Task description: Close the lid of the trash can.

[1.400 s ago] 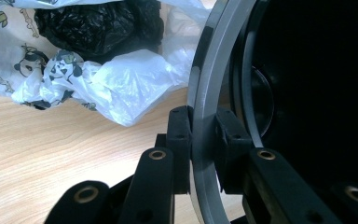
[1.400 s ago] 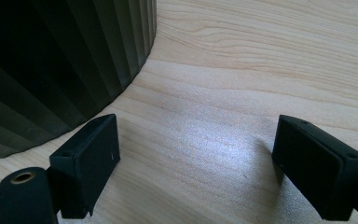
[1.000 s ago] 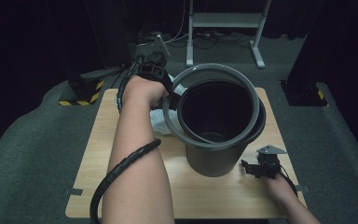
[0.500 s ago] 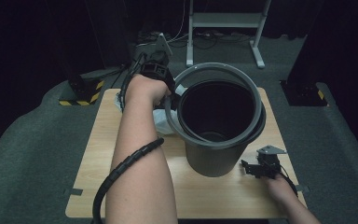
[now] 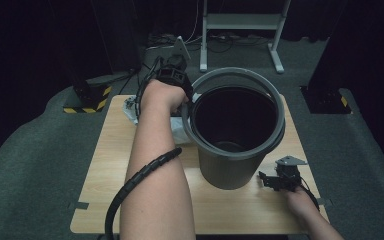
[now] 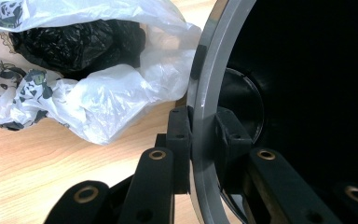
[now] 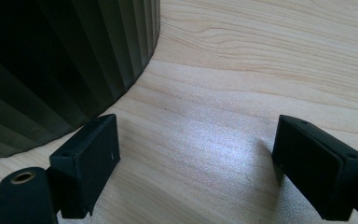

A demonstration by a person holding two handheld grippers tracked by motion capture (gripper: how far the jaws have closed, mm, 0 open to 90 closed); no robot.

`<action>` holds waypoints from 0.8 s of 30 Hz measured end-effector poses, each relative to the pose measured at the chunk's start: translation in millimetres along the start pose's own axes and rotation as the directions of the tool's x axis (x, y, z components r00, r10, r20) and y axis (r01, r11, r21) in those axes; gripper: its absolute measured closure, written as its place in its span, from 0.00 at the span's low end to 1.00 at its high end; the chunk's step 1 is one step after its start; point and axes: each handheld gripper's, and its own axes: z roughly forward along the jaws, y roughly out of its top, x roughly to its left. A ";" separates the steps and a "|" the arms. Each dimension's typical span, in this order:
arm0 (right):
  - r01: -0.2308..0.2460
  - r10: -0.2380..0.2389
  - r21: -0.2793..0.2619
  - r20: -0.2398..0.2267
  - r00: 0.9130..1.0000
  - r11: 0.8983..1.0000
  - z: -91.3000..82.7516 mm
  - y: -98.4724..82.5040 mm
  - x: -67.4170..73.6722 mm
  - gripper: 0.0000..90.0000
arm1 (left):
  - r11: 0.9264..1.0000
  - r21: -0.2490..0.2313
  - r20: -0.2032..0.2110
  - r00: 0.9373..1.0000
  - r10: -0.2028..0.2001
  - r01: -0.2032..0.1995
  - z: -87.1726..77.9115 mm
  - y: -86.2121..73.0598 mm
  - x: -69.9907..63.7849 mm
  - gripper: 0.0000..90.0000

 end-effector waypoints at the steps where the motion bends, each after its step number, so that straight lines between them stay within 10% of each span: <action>1: 0.000 0.000 0.000 0.000 1.000 1.000 0.0 0.0 0.0 0.16 | 1.000 0.002 -0.005 1.000 0.006 -0.006 0.6 0.2 -0.1 0.86; 24: 0.001 -0.001 -0.001 -0.003 1.000 1.000 0.1 0.0 0.1 0.16 | 1.000 -0.019 -0.002 1.000 0.022 -0.022 12.6 3.5 -13.9 0.86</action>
